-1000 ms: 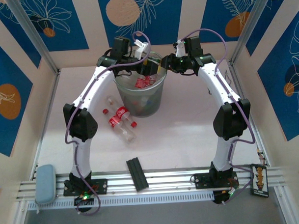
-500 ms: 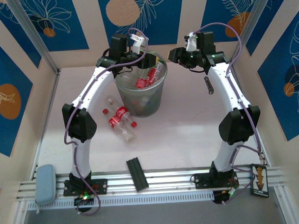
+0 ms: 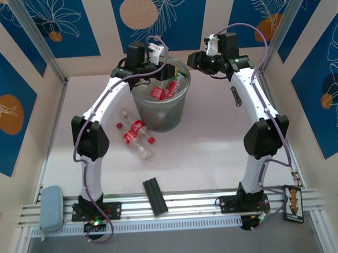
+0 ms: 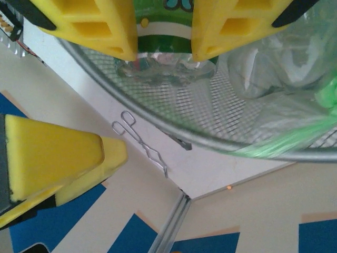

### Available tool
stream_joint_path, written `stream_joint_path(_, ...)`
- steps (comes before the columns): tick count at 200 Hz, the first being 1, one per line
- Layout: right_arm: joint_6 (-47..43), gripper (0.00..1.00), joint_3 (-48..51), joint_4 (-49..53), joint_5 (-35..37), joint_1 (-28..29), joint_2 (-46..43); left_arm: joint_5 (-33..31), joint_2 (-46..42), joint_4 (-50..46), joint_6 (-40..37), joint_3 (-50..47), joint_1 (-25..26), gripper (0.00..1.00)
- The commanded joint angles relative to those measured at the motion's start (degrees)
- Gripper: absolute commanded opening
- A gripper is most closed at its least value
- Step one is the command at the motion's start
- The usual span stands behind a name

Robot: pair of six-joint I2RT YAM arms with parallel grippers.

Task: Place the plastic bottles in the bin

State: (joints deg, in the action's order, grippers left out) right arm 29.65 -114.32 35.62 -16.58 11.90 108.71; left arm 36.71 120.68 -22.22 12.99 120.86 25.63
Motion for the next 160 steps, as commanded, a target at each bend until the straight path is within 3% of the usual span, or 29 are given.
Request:
stream_joint_path(1,-0.32,0.45,-0.98,1.94,-1.18,1.09,1.4,-0.53,-1.32,-1.95,-1.54,-2.66,0.89,0.32)
stream_joint_path(27,-0.55,0.45,-0.55,1.89,-1.01,1.8,1.76,-0.8,-1.38,-1.62,-1.2,-2.51,0.77,0.34)
stream_joint_path(63,-0.53,0.45,-0.99,2.0,-0.87,1.82,1.3,0.34,-2.47,2.54,1.82,-2.21,0.32,0.51)
stream_joint_path(114,-1.25,0.45,0.23,2.35,0.23,1.81,-0.16,0.13,-5.44,5.89,5.16,0.87,-1.1,0.62)
stream_joint_path(160,-1.35,0.45,1.36,2.4,0.65,1.74,-1.12,-5.07,-11.35,2.18,4.08,1.61,-2.86,0.67)
